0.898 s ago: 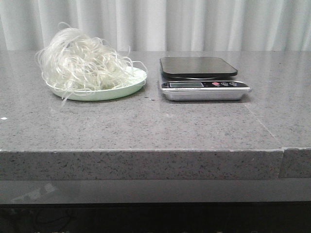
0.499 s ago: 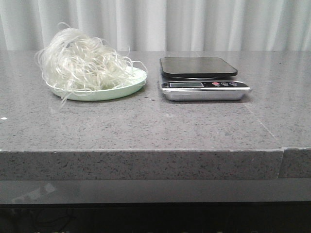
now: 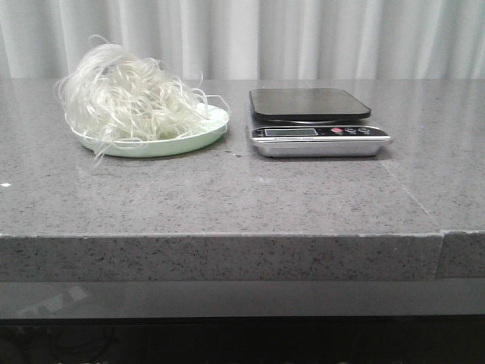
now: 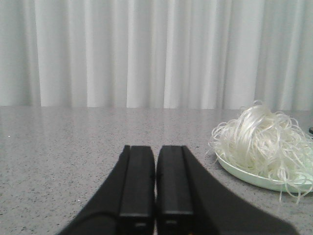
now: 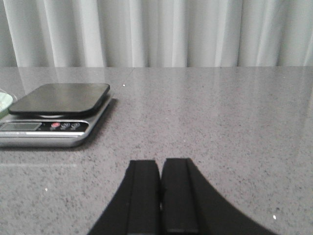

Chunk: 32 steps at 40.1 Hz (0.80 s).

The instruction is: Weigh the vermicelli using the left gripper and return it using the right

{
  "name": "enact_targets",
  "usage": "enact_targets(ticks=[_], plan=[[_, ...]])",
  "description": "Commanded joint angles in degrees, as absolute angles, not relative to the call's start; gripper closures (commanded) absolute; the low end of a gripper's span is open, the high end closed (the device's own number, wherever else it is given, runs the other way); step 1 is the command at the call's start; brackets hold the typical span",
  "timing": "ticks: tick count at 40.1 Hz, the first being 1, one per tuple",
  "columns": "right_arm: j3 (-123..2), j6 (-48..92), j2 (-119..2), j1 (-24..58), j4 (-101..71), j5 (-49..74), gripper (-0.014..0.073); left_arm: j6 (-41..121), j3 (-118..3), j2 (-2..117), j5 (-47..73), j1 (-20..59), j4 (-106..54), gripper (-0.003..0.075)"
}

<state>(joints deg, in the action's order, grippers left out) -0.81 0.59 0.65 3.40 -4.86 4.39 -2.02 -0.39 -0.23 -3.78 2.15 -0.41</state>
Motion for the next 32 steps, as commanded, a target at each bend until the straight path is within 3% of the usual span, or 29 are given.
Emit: enact_targets(ticks=[1,10,23,32], plan=[[-7.5,0.7,1.5,3.1,-5.5,3.6,0.0435,-2.4,-6.3,-1.4,-6.0,2.5,-1.2,0.0566],[-22.7,0.7,-4.7,3.1,-5.4,16.9,0.0435,-2.4,-21.3,3.3,2.9,2.5,-1.2,0.0566],[-40.8,0.7,-21.3,3.1,-5.4,30.5,0.0435,-2.4,-43.7,19.8,22.2,2.5,-1.2,0.0565],[-42.4,0.7,-29.3,3.1,-5.3,31.4,0.0435,-2.4,-45.4,27.2,26.5,2.5,-1.2,0.0566]])
